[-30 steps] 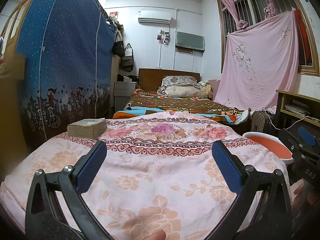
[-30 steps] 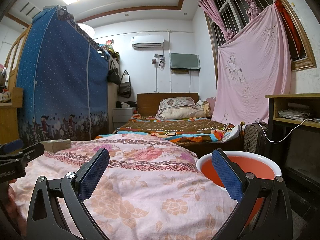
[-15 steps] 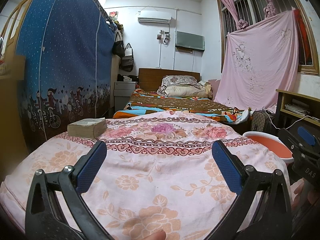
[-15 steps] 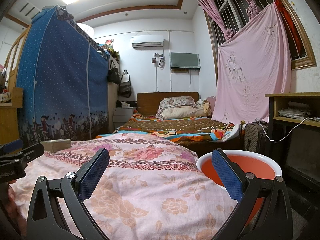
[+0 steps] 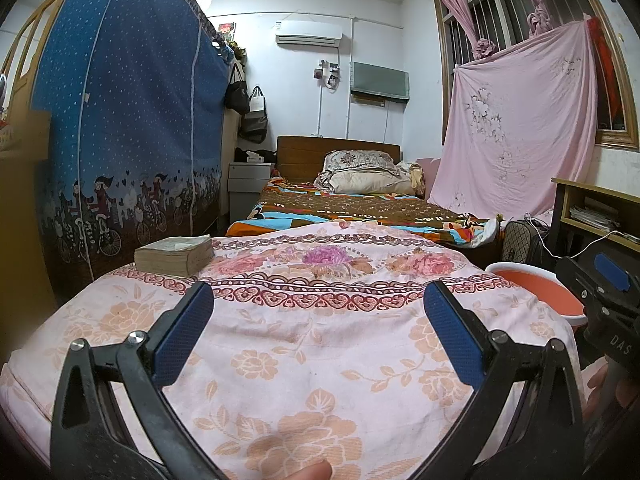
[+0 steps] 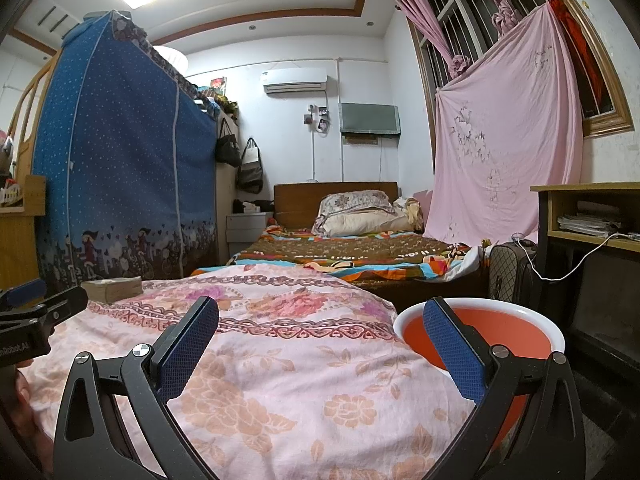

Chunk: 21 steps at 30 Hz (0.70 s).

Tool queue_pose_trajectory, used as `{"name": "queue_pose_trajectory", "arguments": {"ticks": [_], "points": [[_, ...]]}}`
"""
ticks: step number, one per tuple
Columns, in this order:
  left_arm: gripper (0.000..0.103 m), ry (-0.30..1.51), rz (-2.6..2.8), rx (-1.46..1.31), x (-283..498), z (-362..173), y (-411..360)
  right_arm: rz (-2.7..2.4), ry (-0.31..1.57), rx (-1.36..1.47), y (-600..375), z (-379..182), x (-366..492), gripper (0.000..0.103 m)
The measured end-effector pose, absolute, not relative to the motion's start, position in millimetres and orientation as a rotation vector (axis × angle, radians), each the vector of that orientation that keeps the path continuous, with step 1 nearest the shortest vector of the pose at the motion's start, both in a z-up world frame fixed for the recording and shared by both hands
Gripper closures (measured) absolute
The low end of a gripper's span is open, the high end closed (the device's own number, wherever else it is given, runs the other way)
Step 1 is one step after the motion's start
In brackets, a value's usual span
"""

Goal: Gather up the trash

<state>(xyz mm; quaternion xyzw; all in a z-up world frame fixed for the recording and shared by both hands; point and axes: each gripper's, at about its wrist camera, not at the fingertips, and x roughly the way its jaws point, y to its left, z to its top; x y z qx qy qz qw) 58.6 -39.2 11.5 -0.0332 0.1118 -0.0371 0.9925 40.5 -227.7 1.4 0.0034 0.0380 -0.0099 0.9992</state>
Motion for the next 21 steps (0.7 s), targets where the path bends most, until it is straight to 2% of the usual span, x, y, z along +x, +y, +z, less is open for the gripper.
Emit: {"name": "queue_pose_trajectory", "arguments": {"ticks": [21], "points": [[0.011, 0.224, -0.074, -0.068, 58.6, 11.7, -38.4, -0.020, 0.078, 0.009, -226.8, 2.3, 40.3, 0.000]]}}
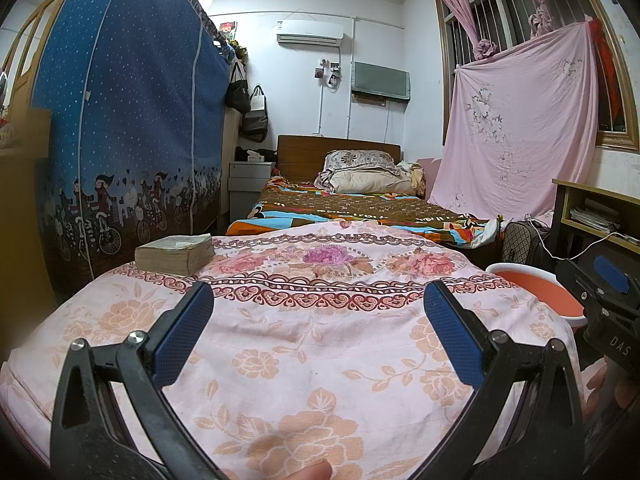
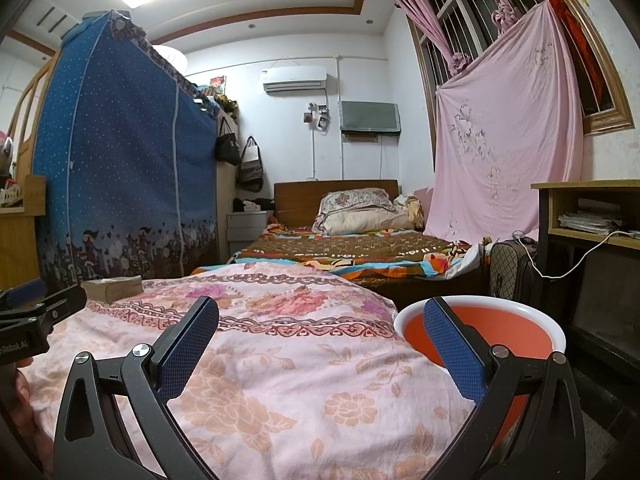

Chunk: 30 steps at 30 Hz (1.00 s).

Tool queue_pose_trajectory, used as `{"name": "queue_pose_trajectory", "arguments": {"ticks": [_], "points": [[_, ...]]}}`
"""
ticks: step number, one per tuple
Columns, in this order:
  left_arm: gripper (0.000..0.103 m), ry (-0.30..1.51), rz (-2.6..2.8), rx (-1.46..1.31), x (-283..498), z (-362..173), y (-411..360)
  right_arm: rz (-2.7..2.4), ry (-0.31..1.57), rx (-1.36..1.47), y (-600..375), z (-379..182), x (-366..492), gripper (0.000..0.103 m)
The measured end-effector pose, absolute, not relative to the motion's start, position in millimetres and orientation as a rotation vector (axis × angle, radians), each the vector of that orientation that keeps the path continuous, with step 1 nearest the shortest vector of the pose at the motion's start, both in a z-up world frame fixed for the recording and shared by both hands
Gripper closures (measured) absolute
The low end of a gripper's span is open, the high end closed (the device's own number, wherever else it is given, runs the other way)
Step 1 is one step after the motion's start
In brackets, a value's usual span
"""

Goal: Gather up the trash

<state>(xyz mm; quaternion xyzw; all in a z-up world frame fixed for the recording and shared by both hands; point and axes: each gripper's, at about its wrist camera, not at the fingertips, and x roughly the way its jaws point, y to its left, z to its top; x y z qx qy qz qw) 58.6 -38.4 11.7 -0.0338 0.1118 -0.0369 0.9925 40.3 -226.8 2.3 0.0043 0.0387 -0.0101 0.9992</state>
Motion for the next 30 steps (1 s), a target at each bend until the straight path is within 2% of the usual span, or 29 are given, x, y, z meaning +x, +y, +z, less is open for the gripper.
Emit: {"name": "queue_pose_trajectory", "arguments": {"ticks": [30], "points": [[0.011, 0.224, -0.074, -0.067, 58.5, 11.6, -38.6, -0.020, 0.080, 0.010, -226.7, 4.3, 40.4, 0.000]]}}
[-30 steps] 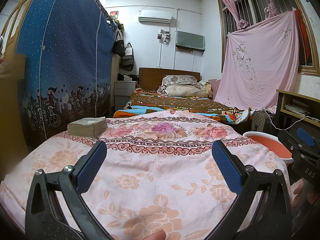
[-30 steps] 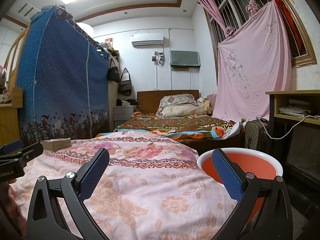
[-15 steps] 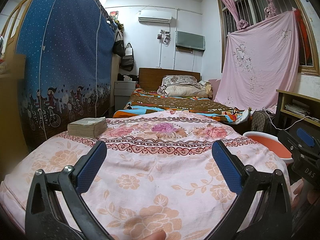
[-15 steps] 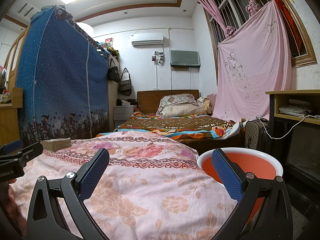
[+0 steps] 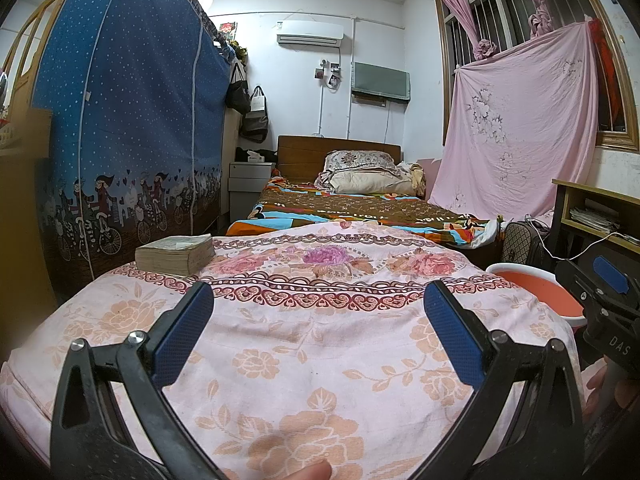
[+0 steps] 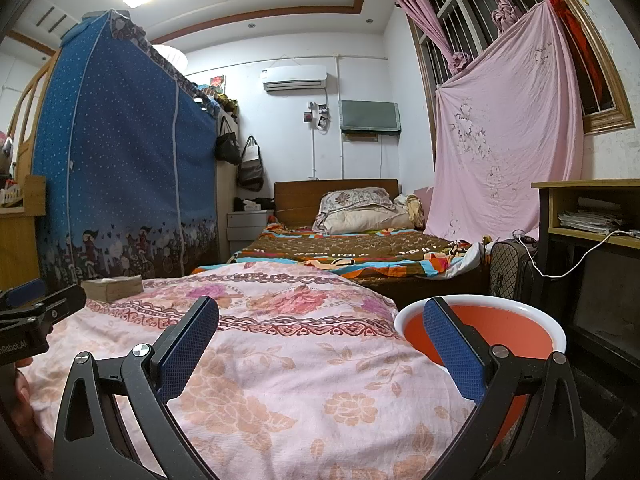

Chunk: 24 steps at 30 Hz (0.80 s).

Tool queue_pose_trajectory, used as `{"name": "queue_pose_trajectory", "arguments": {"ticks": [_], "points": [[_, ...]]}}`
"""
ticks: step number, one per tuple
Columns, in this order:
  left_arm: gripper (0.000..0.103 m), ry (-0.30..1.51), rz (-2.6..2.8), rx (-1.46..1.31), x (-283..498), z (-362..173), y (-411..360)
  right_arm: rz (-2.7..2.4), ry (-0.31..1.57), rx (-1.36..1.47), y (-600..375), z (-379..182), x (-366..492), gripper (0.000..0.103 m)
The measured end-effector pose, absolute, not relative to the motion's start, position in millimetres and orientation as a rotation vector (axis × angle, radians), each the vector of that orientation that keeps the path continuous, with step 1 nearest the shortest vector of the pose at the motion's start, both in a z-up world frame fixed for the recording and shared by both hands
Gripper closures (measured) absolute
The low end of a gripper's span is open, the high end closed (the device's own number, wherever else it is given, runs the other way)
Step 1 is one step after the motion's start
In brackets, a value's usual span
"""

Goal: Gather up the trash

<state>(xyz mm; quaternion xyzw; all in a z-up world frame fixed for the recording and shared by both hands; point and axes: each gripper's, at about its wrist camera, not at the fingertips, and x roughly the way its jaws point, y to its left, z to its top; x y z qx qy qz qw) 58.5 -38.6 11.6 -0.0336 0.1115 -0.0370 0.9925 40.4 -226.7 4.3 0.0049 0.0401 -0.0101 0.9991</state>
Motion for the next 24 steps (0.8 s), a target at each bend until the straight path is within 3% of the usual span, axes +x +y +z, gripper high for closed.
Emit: {"name": "queue_pose_trajectory", "arguments": {"ticks": [24], "points": [[0.012, 0.210, -0.065, -0.061, 54.9, 14.8, -40.7, -0.020, 0.083, 0.010, -226.1, 5.4, 40.2, 0.000]]}}
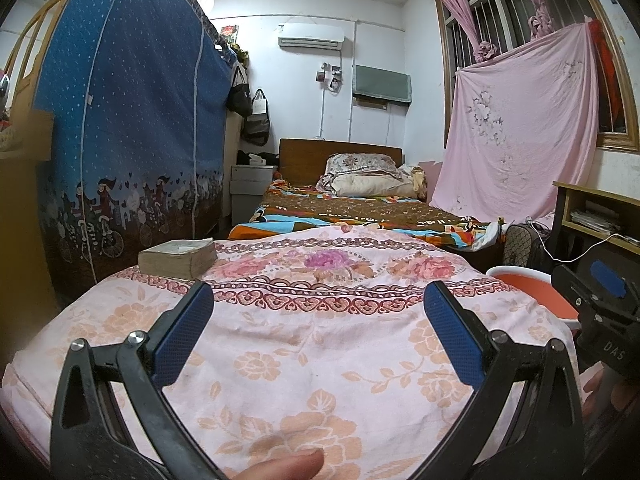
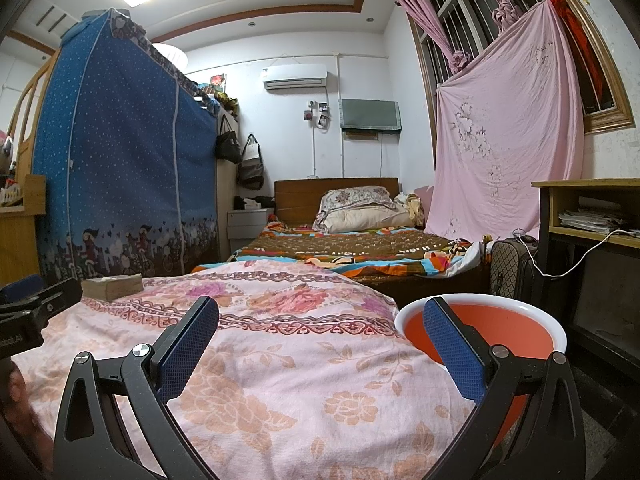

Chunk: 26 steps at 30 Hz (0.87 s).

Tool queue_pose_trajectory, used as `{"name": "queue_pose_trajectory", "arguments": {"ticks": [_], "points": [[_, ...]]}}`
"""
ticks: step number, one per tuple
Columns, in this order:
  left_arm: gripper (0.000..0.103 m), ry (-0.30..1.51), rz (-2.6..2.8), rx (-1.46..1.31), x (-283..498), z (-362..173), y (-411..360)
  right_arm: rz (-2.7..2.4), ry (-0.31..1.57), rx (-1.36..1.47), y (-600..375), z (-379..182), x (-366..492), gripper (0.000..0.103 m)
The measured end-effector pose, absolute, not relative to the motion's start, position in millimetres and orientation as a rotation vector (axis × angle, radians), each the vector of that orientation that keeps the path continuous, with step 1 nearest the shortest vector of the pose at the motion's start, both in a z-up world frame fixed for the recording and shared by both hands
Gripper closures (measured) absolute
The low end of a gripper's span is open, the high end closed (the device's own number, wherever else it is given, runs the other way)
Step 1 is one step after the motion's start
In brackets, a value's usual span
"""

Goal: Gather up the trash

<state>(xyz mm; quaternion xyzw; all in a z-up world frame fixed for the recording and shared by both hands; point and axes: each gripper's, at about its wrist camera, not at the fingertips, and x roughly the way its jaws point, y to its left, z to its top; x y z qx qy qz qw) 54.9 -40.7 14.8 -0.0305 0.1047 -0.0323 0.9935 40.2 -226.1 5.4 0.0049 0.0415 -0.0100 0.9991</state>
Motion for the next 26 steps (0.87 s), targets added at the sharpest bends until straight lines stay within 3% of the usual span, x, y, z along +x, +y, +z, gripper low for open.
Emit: {"name": "queue_pose_trajectory", "arguments": {"ticks": [26], "points": [[0.012, 0.203, -0.057, -0.049, 54.0, 14.6, -43.5, -0.020, 0.086, 0.011, -224.3, 5.6, 40.2, 0.000]]}}
